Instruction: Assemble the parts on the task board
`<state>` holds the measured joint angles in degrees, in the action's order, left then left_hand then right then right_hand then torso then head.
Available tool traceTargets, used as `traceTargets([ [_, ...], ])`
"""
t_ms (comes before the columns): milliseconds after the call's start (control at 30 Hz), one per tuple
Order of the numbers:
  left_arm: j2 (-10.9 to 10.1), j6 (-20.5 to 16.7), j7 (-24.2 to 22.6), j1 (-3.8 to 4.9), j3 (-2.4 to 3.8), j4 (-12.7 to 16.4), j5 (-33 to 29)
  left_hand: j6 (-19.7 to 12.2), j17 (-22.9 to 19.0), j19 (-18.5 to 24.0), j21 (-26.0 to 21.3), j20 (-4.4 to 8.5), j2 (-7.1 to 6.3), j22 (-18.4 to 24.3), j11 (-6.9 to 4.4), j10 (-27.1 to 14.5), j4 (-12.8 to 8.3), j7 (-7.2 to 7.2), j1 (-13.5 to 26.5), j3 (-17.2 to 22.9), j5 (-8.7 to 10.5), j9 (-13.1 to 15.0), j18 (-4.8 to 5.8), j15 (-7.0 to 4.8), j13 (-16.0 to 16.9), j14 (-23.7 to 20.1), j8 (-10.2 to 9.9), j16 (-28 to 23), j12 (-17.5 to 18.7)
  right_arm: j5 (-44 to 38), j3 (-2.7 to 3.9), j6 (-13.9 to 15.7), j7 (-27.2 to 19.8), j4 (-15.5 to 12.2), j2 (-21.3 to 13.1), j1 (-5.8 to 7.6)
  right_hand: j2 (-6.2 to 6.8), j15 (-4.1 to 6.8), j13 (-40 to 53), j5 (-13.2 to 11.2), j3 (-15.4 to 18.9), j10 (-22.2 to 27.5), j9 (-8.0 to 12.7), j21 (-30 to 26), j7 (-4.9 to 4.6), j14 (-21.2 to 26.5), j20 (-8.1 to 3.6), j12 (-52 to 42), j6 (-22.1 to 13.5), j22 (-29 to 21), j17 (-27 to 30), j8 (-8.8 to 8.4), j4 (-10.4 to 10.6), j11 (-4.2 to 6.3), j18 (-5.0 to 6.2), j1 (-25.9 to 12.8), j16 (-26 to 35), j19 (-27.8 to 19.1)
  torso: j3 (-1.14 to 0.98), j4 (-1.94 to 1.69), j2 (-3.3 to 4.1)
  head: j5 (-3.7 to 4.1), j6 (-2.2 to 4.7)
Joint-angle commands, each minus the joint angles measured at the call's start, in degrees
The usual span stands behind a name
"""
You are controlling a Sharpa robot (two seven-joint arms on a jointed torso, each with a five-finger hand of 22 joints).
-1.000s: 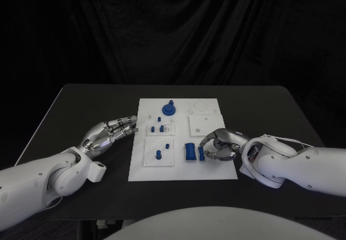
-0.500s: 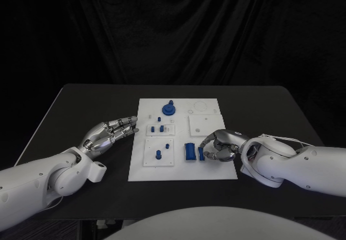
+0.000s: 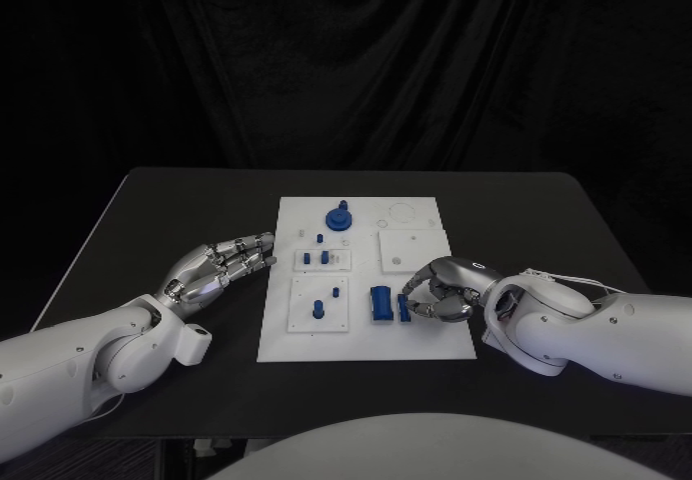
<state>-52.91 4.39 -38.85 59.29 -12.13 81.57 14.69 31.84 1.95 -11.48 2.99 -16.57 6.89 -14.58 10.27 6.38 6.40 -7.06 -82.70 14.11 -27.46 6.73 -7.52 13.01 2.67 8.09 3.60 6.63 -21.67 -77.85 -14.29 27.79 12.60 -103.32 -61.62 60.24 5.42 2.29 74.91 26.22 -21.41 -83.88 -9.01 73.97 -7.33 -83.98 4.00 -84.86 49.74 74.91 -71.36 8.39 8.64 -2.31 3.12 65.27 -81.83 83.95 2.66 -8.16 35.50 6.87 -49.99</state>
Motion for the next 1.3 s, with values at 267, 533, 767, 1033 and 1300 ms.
traceTargets([
  [267, -1.6, -3.9, -3.9, 1.94, 0.07, 2.6, -0.2, 0.4, -0.3, 3.7, -1.0, 1.51, -0.55, 3.0, 0.94, 0.0, 0.1, -0.40, -0.2, 0.8, -0.43, 0.1, -0.63, -2.14, 0.0, -2.3, 0.2, -1.2, -0.4, 29.4, 0.07, 13.4, -24.0, 4.1, 0.1, 3.37, -1.11, -1.97, -17.3, -6.3, 4.2, 22.9, -0.4, -33.1, -0.02, 13.8, 1.75, 15.9, 4.9, -1.1, 27.1, 1.79, 8.0, -0.89, 6.14, -2.5, 17.4, -17.6, -0.08, 0.08, -0.39, -0.61, -0.01],
  [533, 0.1, -3.6, -5.1, 4.49, 0.07, 1.5, -0.2, -3.2, -1.3, 8.5, -1.8, 3.93, -0.36, 8.4, -1.46, -1.8, 2.3, -0.42, 0.8, 0.2, 1.17, -0.8, -0.65, -4.55, -0.3, -6.4, -0.5, -4.7, 2.8, 54.9, 0.07, -0.7, -42.7, 12.3, 3.8, 5.94, -5.13, -15.48, -42.9, -0.2, 13.3, 59.6, 1.4, -65.4, -3.41, 53.6, 10.34, 43.3, -5.3, -18.5, 49.5, 1.08, 8.0, -13.09, 2.28, -4.2, 44.7, -48.3, -0.33, 0.34, -1.57, -0.89, -0.01],
  [767, 3.6, -1.0, -6.2, 4.79, 0.07, -1.9, -3.8, -15.2, -2.0, 10.4, -2.3, 4.76, 0.17, 11.5, -3.32, -3.7, 9.2, 0.98, 3.1, -4.7, 2.30, -3.8, -1.35, -6.09, -0.8, -8.1, -1.6, -6.6, 8.1, 60.6, 0.06, -10.2, -48.8, 15.1, 5.6, 5.97, -8.86, -16.72, -56.8, -4.9, 20.9, 75.1, 5.2, -72.4, 0.94, 71.8, 12.62, 54.6, -20.6, -54.8, 63.1, -2.66, 8.1, -12.54, 0.58, -4.8, 61.5, -76.5, -0.80, 1.67, -3.37, -2.51, -0.01],
  [1033, 5.3, -1.7, 0.0, 4.66, 0.02, -3.5, -3.0, -26.4, -2.0, 11.5, -3.0, 8.47, 0.86, 14.6, -10.27, -6.4, 5.4, 7.06, 31.5, -14.1, 11.64, -6.7, 1.60, -7.90, -2.7, -8.1, -3.6, -6.6, 15.9, 58.7, -0.01, -8.7, -47.2, 16.9, 6.9, 5.54, -9.73, -10.45, -69.9, -13.0, 26.3, 83.9, 9.0, -74.0, 7.33, 84.0, 7.66, 70.0, -36.1, -67.7, 71.4, -8.39, 3.1, -4.36, -3.12, -21.7, 74.1, -83.9, -0.95, 1.81, -4.20, -3.65, 0.00],
  [1300, 5.6, -5.9, 0.8, 4.32, 1.11, -2.4, -4.1, -31.8, -2.0, 11.5, -3.0, 10.40, -0.68, 14.6, -10.27, -6.4, 2.5, 7.06, 44.8, -14.1, 16.14, -6.7, 2.69, -8.66, -2.7, -8.1, -3.6, -6.6, 17.6, 61.9, 2.40, -4.5, -46.4, 16.3, 8.6, 4.59, -5.42, -2.29, -74.9, -26.2, 21.4, 83.9, 9.0, -74.0, 7.33, 84.0, -4.00, 84.9, -49.7, -74.9, 71.4, -8.39, -8.6, 2.31, -3.12, -54.8, 81.8, -83.9, -1.18, 2.67, -4.21, -4.08, 2.12],
])
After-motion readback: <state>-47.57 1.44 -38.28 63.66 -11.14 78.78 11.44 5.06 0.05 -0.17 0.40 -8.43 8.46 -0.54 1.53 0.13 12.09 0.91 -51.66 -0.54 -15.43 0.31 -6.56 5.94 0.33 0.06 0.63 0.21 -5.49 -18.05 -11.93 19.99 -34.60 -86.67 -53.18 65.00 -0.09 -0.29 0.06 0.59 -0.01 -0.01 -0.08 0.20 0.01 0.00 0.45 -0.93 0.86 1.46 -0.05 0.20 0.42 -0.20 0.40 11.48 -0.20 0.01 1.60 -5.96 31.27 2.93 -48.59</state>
